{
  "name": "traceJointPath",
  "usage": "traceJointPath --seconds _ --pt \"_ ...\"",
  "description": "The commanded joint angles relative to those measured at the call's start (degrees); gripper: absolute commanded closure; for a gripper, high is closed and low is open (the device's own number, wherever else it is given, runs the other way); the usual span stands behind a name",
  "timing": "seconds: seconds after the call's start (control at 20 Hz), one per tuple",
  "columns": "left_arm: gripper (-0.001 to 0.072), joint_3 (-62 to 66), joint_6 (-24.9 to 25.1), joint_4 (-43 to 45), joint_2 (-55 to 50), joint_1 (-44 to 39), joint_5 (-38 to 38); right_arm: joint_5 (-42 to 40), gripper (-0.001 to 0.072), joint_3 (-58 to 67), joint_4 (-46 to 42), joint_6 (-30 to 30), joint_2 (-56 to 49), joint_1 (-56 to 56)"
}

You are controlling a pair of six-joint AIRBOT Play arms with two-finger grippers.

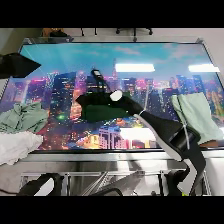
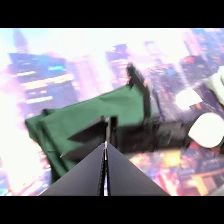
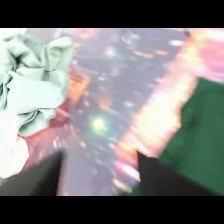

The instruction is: Fold the shirts.

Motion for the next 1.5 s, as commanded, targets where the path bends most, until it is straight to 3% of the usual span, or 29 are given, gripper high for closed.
traceJointPath --seconds 0.0,0.15,0.4,0.5,0.55,0.6,0.65,0.9,1.2,1.35,1.45 --pt "0.0695 -8.57 3.13 -0.02 7.93 4.81 4.33 -3.93 0.0163 0.76 5.11 -9.07 -1.22 3.1" --pt "0.0696 -12.13 3.26 -0.02 10.67 6.73 6.1 7.3 0.0164 0.76 1.25 -5.75 5.62 -5.55" --pt "0.0695 -13.07 3.34 -1.03 10.12 6.8 5.97 25.33 0.0166 0.72 -21.29 19.34 11.41 -27.67" --pt "0.0695 -13.07 3.34 -1.51 9.62 6.8 5.95 32.61 0.0161 -0.11 -28.83 23.23 10.08 -34.27" --pt "0.0695 -13.07 3.34 -1.51 9.38 6.8 5.68 34.53 0.0151 -0.83 -29.66 23.21 9.35 -36.24" --pt "0.0695 -13.07 3.34 -1.53 8.92 6.78 5.31 36.48 0.0039 -2.12 -29.64 23.21 7.93 -38.38" --pt "0.0695 -13.07 3.34 -1.51 8.44 6.8 4.96 37.13 0.0023 -2.97 -29.66 23.21 6.62 -39.06" --pt "0.0696 -13.05 3.34 -1.55 4.9 6.78 3.23 36.52 0.0024 -3.93 -27.32 20.26 -1.44 -36.7" --pt "0.0695 -13.05 3.34 -1.57 2.6 6.78 2.78 36.24 0.003 -3.93 -15.72 14.78 -6.23 -34.07" --pt "0.0696 -13.05 3.34 -1.55 2.6 6.78 2.49 37.2 0.031 -3.93 -12.57 13.88 -7.54 -32.59" --pt "0.0695 -13.05 3.34 -1.53 2.67 6.8 1.57 40.11 0.0654 -3.15 -7.87 11.52 -7.17 -32.28"
